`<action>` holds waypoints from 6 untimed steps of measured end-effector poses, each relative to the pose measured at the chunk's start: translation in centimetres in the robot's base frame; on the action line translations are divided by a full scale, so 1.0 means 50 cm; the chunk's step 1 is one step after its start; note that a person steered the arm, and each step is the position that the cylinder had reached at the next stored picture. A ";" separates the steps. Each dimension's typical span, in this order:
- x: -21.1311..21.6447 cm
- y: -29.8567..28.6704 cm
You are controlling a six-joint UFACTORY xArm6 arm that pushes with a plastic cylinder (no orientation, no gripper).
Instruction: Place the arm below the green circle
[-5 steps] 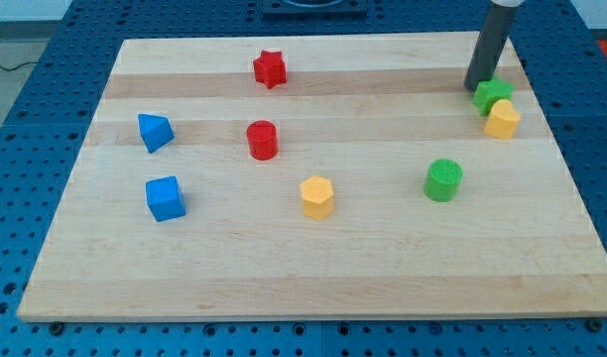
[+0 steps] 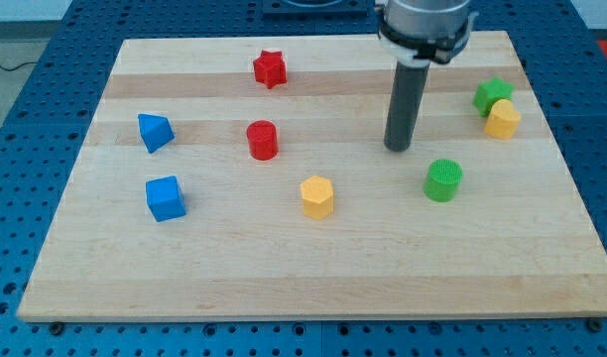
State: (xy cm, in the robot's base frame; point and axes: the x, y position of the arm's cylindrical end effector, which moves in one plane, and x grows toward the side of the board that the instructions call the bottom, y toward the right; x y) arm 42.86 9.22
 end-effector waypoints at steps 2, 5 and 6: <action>0.142 -0.027; 0.120 0.145; 0.134 0.143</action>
